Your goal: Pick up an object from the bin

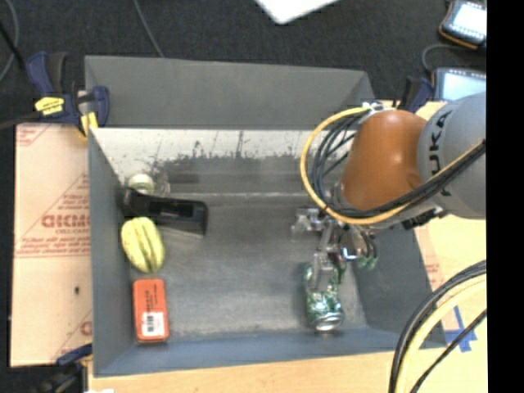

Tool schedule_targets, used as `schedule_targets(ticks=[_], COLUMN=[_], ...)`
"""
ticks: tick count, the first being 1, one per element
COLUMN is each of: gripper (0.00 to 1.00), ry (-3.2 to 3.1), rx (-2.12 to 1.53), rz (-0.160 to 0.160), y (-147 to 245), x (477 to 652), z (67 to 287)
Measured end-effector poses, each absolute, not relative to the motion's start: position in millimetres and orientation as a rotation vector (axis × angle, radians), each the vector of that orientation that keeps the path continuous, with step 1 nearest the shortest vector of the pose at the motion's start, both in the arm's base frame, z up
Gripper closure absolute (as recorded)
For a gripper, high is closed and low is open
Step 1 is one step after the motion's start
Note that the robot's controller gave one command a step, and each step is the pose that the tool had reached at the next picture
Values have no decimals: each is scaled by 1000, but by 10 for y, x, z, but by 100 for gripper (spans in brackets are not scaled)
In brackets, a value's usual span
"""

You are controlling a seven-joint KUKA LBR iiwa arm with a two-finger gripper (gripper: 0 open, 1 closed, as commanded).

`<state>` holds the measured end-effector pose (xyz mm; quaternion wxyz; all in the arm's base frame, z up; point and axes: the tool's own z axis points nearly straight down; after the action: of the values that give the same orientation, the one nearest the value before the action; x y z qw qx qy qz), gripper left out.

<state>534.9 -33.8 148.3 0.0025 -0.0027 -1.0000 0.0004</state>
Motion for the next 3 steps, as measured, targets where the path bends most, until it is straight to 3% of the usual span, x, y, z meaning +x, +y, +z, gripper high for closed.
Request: schedule_targets(ticks=[1, 2, 3], gripper=[0, 0, 0], ry=[-3145, -3145, -3114], rx=[-8, 182, 438], rz=[2, 2, 3], y=[-340, -392, -475], x=[5367, 5413, 5322], z=[1525, 1343, 1016])
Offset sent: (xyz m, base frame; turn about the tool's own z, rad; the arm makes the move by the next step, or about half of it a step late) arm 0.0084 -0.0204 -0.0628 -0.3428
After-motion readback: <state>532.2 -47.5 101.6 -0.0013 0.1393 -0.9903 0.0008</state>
